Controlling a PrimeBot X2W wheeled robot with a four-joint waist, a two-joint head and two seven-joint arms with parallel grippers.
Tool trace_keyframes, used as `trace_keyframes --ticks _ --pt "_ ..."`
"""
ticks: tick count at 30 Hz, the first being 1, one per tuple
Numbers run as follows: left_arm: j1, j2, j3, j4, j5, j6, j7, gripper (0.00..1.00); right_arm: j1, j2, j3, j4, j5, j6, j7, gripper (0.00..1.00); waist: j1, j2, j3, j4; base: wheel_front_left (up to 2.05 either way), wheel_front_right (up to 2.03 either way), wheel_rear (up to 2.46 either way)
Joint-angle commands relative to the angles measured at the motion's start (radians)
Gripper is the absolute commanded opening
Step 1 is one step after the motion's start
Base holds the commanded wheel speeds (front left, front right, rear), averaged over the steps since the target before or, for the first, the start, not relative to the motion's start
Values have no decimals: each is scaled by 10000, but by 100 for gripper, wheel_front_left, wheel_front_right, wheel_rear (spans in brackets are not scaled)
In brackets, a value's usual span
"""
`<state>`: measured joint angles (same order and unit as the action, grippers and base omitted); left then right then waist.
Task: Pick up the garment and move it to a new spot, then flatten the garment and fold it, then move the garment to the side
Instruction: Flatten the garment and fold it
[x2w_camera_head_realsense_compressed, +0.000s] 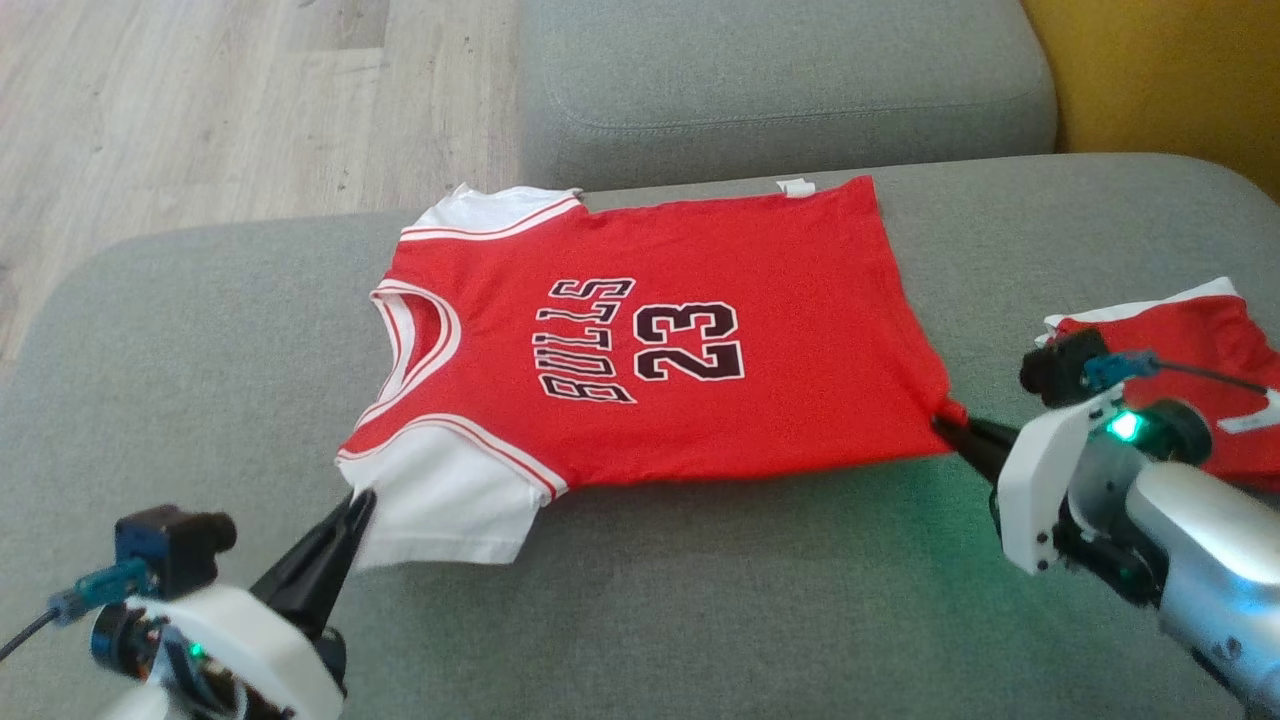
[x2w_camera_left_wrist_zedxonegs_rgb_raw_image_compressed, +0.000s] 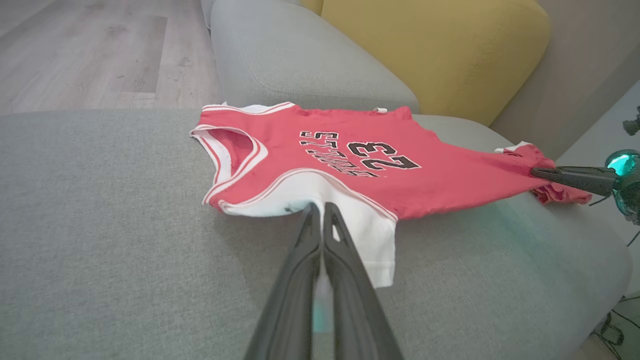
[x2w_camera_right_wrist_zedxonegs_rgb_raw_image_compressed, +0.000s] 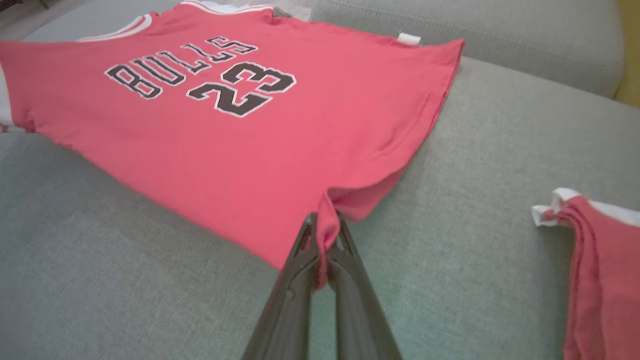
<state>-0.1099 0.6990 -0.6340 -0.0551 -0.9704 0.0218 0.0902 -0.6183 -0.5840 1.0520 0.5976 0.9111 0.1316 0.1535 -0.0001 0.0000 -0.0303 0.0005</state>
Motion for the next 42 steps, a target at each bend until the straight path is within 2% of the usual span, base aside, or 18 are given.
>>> trace_keyframes --ticks 1,5,9,20,27,32,38,42 --pt "-405 584 567 -390 -48 26 20 0 58 -324 -73 -304 110 -9 75 0 1 0 -1 5 0 0 0" --pt "-96 879 479 -834 -144 75 296 0 391 -616 -168 -879 282 -9 538 0 1 0 37 9 0 0 0" --pt "-122 938 329 -973 -70 78 511 0 509 -692 -506 -1147 162 -9 688 0 1 0 154 -12 0 0 0" --pt "-1528 632 429 -49 -50 -74 1019 0 220 -58 -1840 -960 -193 -9 1243 0 1 0 940 -149 0 0 0" --pt "-3071 418 406 1211 42 -622 1538 0 -306 605 -2494 -498 -220 -9 1808 0 1 0 1455 -276 0 0 0" --pt "-4196 225 370 2272 98 -885 1954 0 -879 1308 -2936 112 104 -9 2332 0 1 0 1771 -452 0 0 0" --pt "-5264 -99 51 3438 376 -1153 2304 0 -1471 1620 -2904 855 -214 -9 2594 0 1 0 2099 -533 0 0 0" --pt "-6166 -347 -437 4449 928 -1347 2399 0 -1940 1837 -2892 1443 -370 -9 2527 0 1 0 2438 -610 0 0 0"
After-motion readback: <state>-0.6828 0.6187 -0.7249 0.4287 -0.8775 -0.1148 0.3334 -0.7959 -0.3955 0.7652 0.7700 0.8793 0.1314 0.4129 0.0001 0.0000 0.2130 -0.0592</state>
